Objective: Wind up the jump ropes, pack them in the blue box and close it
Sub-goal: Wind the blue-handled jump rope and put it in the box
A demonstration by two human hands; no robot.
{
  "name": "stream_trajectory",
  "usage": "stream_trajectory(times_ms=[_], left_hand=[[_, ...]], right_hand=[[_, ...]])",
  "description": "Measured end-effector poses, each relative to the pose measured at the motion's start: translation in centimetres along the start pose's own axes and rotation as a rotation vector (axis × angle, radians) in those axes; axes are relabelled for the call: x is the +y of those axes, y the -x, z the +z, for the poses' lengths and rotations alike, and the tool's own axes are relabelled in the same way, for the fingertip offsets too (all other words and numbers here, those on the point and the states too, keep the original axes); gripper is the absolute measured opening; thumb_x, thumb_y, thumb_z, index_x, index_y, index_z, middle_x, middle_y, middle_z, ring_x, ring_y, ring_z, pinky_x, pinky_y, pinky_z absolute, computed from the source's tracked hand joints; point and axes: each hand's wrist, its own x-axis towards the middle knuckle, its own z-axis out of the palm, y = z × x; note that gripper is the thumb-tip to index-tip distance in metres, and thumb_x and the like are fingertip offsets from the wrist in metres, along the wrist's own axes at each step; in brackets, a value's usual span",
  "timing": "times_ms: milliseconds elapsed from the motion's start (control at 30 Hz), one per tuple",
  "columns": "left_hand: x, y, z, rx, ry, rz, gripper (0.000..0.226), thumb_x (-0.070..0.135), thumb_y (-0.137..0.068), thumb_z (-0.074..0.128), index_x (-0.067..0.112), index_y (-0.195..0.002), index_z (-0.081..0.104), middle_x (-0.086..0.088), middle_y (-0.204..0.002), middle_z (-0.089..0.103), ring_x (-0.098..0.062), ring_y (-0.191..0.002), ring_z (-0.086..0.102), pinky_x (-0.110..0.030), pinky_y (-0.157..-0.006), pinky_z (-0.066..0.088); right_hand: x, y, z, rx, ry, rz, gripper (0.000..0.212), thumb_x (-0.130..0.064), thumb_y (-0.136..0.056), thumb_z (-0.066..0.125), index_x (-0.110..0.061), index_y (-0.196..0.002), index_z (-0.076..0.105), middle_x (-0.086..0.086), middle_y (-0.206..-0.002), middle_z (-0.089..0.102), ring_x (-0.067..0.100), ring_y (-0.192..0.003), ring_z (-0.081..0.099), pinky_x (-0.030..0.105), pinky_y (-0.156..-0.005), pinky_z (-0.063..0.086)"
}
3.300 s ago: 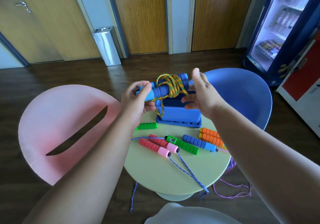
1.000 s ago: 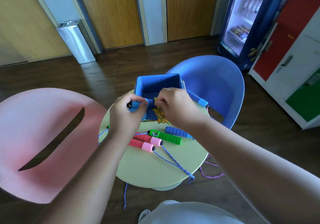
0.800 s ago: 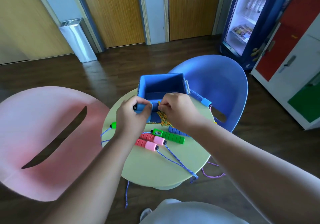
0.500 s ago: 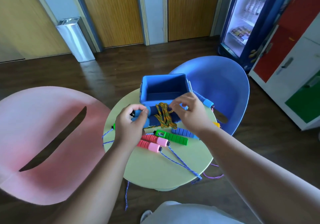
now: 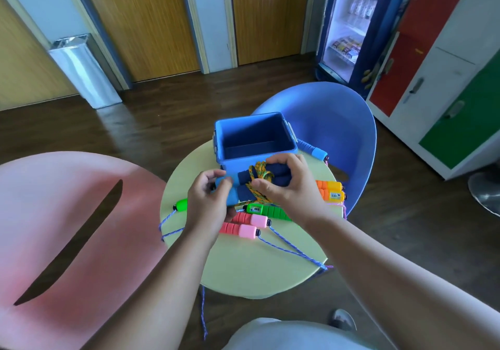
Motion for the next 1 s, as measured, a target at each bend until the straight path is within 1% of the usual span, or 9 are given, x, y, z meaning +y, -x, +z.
stream_trajectory(times_ms=[133, 200, 300, 367, 500, 633, 733, 833, 1000], left_hand=[[0.2, -0.1, -0.2, -0.087, 0.075, -0.109, 0.014, 0.014, -0.097, 0.063, 0.018, -0.110, 0.064, -0.017, -0.089, 0.065, -0.021, -0.040, 0.048, -0.024, -0.038, 0.039], [0.3, 0.1, 0.0, -0.134, 0.096, -0.139, 0.023, 0.017, -0.096, 0.069, 0.019, -0.118, 0.067, -0.019, -0.096, 0.068, -0.022, -0.040, 0.048, -0.024, -0.038, 0.040], [0.0, -0.1, 0.4, -0.133, 0.088, -0.163, 0.025, 0.018, -0.092, 0.074, 0.018, -0.116, 0.071, -0.018, -0.098, 0.067, -0.023, -0.040, 0.048, -0.022, -0.038, 0.038], [0.0, -0.1, 0.8, -0.111, 0.072, -0.145, 0.020, 0.018, -0.090, 0.076, 0.020, -0.110, 0.073, -0.013, -0.092, 0.067, -0.023, -0.044, 0.050, -0.023, -0.041, 0.040], [1.1, -0.4, 1.9, -0.011, -0.042, -0.014, 0.014, 0.016, -0.089, 0.077, 0.025, -0.097, 0.069, -0.009, -0.089, 0.066, -0.025, -0.044, 0.051, -0.024, -0.037, 0.040], [1.9, -0.8, 3.9, 0.072, -0.024, -0.011, 0.017, 0.018, -0.088, 0.077, 0.024, -0.099, 0.065, -0.011, -0.089, 0.067, -0.025, -0.041, 0.051, -0.023, -0.037, 0.041], [2.2, -1.2, 5.4, 0.085, 0.022, -0.087, 0.024, 0.020, -0.087, 0.079, 0.025, -0.110, 0.072, -0.010, -0.081, 0.069, -0.025, -0.038, 0.051, -0.024, -0.039, 0.040], [2.3, -1.2, 6.9, 0.124, 0.069, -0.139, 0.020, 0.022, -0.087, 0.079, 0.026, -0.105, 0.073, -0.012, -0.080, 0.070, -0.023, -0.039, 0.051, -0.025, -0.041, 0.041], [2.5, -0.8, 9.3, 0.232, -0.109, -0.040, 0.018, 0.027, -0.084, 0.081, 0.029, -0.098, 0.070, -0.006, -0.081, 0.069, -0.020, -0.038, 0.053, -0.023, -0.038, 0.040]], right_hand=[[-0.7, 1.0, 0.7, 0.048, -0.024, -0.025, 0.053, -0.018, -0.080, 0.086, -0.016, -0.129, 0.063, 0.000, -0.114, 0.055, -0.006, -0.098, 0.061, 0.010, -0.082, 0.048], [-0.8, 0.9, 0.1, 0.045, -0.021, -0.021, 0.057, -0.018, -0.082, 0.084, -0.014, -0.134, 0.062, 0.002, -0.114, 0.058, -0.011, -0.095, 0.060, 0.005, -0.080, 0.046], [-0.4, 0.6, -0.6, 0.001, 0.003, -0.013, 0.059, -0.019, -0.084, 0.083, -0.015, -0.138, 0.060, 0.002, -0.117, 0.059, -0.012, -0.097, 0.059, 0.003, -0.081, 0.043], [0.3, 0.2, -0.9, -0.030, 0.042, 0.007, 0.061, -0.025, -0.085, 0.082, -0.018, -0.140, 0.056, 0.000, -0.121, 0.057, -0.010, -0.103, 0.057, 0.006, -0.085, 0.044], [1.7, -0.9, -1.8, -0.058, -0.050, 0.171, 0.074, -0.046, -0.084, 0.078, -0.029, -0.143, 0.037, 0.000, -0.132, 0.055, 0.011, -0.116, 0.060, 0.023, -0.091, 0.052], [1.9, -2.6, -2.3, 0.061, -0.116, 0.152, 0.077, -0.057, -0.072, 0.083, -0.032, -0.136, 0.047, -0.004, -0.124, 0.062, 0.013, -0.113, 0.065, 0.037, -0.094, 0.057], [1.7, -4.3, -3.7, 0.025, -0.095, 0.096, 0.071, -0.055, -0.073, 0.083, -0.033, -0.134, 0.054, -0.004, -0.117, 0.068, 0.013, -0.104, 0.069, 0.036, -0.089, 0.059], [1.8, -5.9, -5.2, -0.063, -0.077, 0.075, 0.074, -0.059, -0.072, 0.080, -0.037, -0.137, 0.052, 0.000, -0.117, 0.070, 0.019, -0.104, 0.069, 0.038, -0.088, 0.059], [2.6, -6.5, -6.9, -0.191, -0.188, 0.137, 0.050, -0.026, -0.087, 0.080, -0.025, -0.127, 0.050, 0.018, -0.099, 0.069, 0.015, -0.071, 0.064, 0.024, -0.061, 0.053]])
